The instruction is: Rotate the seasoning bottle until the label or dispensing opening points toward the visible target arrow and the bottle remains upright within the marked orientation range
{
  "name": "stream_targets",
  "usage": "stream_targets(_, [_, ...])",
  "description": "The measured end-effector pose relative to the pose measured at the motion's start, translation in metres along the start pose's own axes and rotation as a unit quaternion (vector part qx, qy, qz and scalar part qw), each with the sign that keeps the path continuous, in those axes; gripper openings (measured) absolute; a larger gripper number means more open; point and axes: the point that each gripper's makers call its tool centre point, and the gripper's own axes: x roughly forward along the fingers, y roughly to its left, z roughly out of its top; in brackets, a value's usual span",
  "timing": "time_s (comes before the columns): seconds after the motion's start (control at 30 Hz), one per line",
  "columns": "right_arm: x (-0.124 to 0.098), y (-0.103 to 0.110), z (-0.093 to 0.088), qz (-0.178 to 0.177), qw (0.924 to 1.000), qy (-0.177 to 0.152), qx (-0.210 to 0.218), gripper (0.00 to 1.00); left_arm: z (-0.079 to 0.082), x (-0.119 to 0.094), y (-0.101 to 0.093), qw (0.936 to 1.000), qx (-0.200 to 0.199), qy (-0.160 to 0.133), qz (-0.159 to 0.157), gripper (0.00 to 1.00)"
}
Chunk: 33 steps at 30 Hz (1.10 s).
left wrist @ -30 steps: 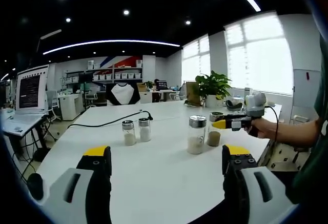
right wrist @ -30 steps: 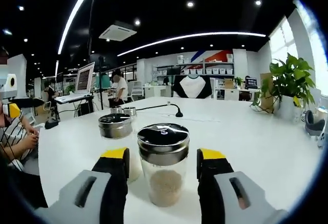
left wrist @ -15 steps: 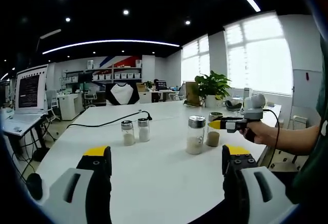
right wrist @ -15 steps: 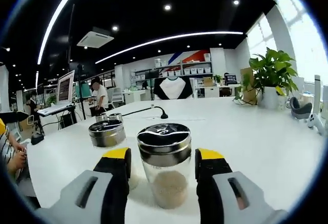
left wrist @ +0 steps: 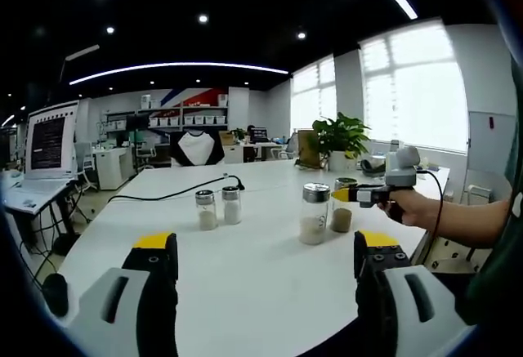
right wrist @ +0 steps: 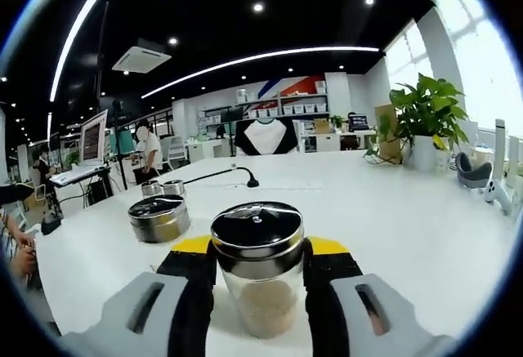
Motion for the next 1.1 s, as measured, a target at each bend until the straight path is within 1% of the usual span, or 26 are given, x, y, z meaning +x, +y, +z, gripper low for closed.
stream_targets(0.07, [0.0003, -0.0006, -0.0007, -0.007, 0.9999, 0.008, -0.012, 0.4, 0.0008, -0.0001, 0.0003, 1.0, 0.0, -0.001, 0.001, 0.94])
stream_targets(0.13, [0.0005, -0.0005, -0.0009, -0.007, 0.9998, 0.013, -0.016, 0.4, 0.0011, -0.0002, 0.0004, 1.0, -0.001, -0.002, 0.001, 0.94])
stream_targets(0.43, [0.0009, -0.0012, -0.0021, -0.007, 0.9996, 0.015, -0.022, 0.39, -0.0015, -0.0022, 0.0009, 1.0, -0.002, 0.0, 0.003, 0.94])
stream_targets(0.73, [0.0, -0.0003, -0.0025, 0.005, 0.9994, 0.019, -0.028, 0.39, -0.0004, -0.002, 0.0002, 1.0, -0.001, -0.001, 0.002, 0.94])
stream_targets(0.87, [-0.0005, 0.0009, -0.0027, 0.018, 0.9992, 0.019, -0.032, 0.39, -0.0011, -0.0005, -0.0011, 1.0, -0.002, 0.001, 0.0, 0.94])
stream_targets(1.1, [-0.0008, 0.0021, -0.003, 0.028, 0.9987, 0.023, -0.035, 0.39, 0.0013, -0.0006, -0.0004, 1.0, 0.0, 0.0, 0.001, 0.94])
